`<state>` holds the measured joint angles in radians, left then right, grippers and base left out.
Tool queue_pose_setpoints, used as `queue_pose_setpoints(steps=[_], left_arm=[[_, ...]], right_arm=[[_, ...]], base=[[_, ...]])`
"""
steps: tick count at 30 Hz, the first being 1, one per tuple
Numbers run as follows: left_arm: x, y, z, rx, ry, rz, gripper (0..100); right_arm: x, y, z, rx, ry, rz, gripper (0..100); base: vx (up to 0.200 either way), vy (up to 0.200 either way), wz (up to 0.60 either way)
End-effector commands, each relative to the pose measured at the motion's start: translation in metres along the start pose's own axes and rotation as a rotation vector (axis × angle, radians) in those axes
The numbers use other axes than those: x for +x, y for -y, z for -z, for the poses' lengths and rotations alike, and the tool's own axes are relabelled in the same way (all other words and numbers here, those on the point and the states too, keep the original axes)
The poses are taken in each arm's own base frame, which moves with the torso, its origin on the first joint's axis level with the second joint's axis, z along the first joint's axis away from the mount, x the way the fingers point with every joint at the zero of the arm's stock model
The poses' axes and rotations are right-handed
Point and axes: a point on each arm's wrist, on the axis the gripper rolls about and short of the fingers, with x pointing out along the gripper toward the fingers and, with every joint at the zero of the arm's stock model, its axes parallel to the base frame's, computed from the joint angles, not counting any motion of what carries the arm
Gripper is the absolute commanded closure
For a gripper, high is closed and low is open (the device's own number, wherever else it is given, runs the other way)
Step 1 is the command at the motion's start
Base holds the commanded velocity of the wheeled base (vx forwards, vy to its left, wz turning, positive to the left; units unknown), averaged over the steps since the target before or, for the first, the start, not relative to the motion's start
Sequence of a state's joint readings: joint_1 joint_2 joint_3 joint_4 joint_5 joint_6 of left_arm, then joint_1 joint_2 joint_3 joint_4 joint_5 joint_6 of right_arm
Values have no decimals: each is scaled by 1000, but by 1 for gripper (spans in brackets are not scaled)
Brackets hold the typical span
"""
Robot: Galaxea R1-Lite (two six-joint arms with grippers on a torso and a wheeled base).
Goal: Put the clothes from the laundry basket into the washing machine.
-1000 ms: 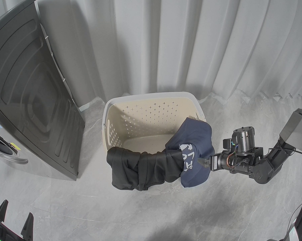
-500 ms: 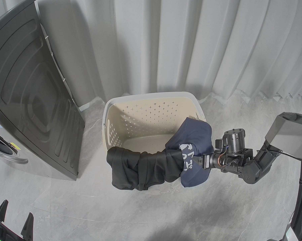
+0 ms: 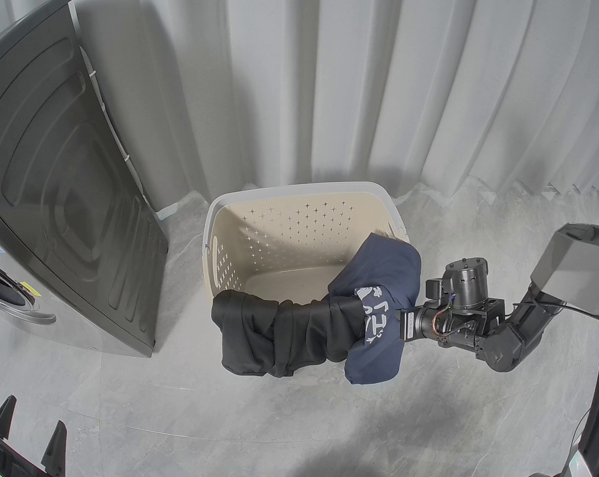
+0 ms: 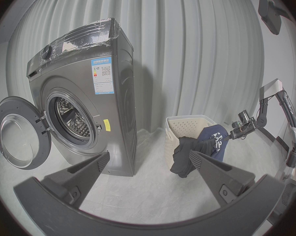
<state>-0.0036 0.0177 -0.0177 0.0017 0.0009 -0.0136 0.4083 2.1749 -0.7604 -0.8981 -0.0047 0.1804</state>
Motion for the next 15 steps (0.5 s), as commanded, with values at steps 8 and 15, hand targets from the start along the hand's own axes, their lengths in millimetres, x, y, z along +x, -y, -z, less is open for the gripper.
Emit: queue_pose_setpoints(steps=[8, 15], left_arm=[[0, 0, 5, 0, -3, -1, 0], [0, 0, 5, 0, -3, -3, 0]], right_arm=[[-92, -11, -36, -2, 155, -38, 100], [-130, -21, -50, -7, 258, -63, 100]], base=[[0, 0, 0], [0, 0, 0]])
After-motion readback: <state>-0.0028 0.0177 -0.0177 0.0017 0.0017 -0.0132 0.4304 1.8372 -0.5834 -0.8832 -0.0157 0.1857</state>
